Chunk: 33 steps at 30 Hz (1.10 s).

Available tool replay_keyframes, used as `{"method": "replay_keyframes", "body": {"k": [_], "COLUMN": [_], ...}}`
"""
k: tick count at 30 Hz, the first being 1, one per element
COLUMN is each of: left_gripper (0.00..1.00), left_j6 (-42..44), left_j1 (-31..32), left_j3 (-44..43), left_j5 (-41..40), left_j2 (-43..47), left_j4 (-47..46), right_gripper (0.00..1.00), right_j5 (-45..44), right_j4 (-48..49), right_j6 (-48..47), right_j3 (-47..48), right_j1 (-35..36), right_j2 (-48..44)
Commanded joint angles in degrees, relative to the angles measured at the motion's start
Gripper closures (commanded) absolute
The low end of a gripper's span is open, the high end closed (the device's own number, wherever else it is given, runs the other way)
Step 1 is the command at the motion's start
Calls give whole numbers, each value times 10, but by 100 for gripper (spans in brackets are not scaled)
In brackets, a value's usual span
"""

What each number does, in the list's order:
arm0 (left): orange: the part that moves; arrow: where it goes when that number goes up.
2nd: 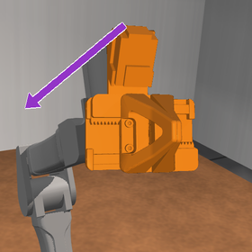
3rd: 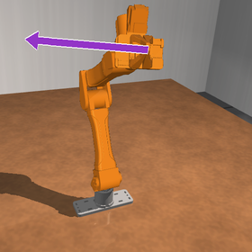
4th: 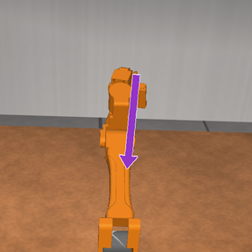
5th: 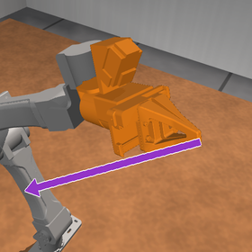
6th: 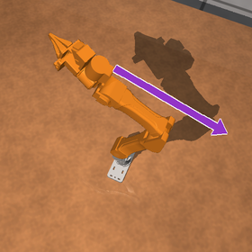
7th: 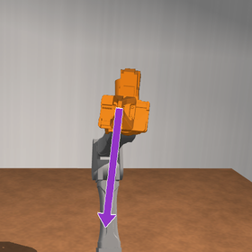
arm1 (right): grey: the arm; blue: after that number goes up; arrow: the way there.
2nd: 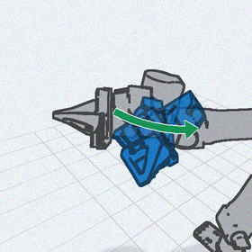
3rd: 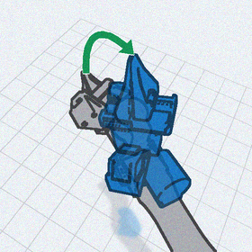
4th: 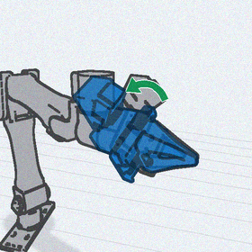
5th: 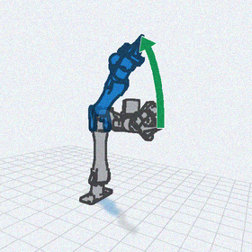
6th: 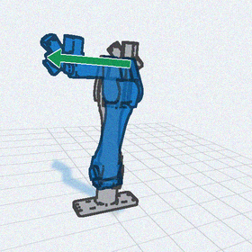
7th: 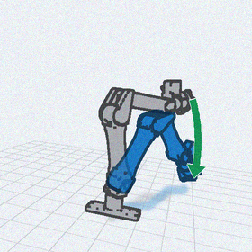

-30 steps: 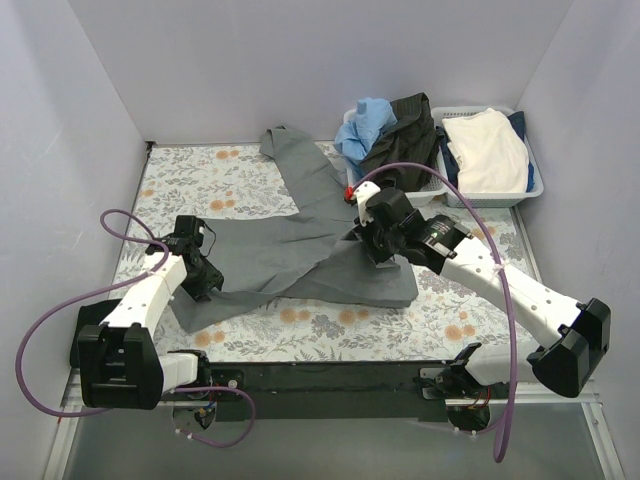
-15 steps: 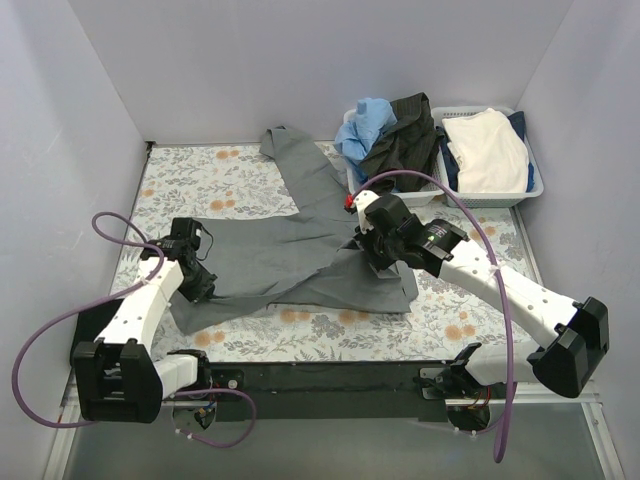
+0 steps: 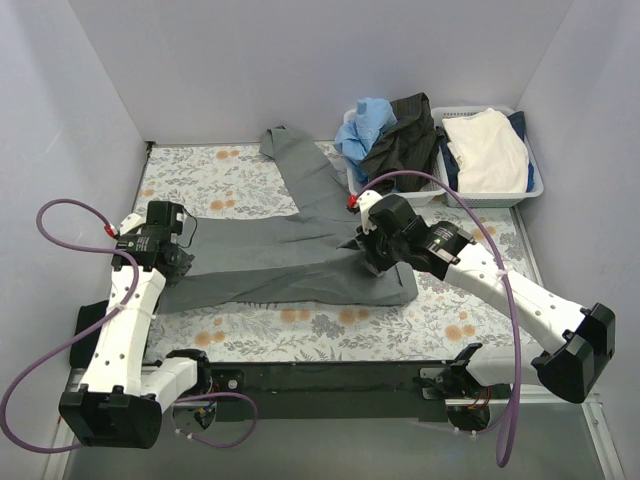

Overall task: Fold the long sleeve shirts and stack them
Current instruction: Flatten the shirt out

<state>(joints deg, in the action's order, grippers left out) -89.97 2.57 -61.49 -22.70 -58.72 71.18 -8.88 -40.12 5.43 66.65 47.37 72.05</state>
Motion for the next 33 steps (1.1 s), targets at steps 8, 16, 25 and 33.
{"method": "replay_keyframes", "body": {"k": [8,16,25,33], "left_gripper": [100,98,75,23], "left_j6": [4,53,118,186], "left_j1": [-2,-2,-2,-3], "left_j3": [-12,-21,-66,-60], "left_j5": [-102,-81,-74,6], "left_j2": [-6,-80,-211,-277], "left_j4": [4,-115,-245,-309], "right_gripper": [99,99,94,20], "right_j5": [48,-34,-165,-110], "right_j4": [-13,-4,8,10], "right_j6": [-31,-41,4,58], "right_j3": [15,50,192,45], "right_j1": [0,1,-14,-54], "right_j2": [-11,41,215,119]}}
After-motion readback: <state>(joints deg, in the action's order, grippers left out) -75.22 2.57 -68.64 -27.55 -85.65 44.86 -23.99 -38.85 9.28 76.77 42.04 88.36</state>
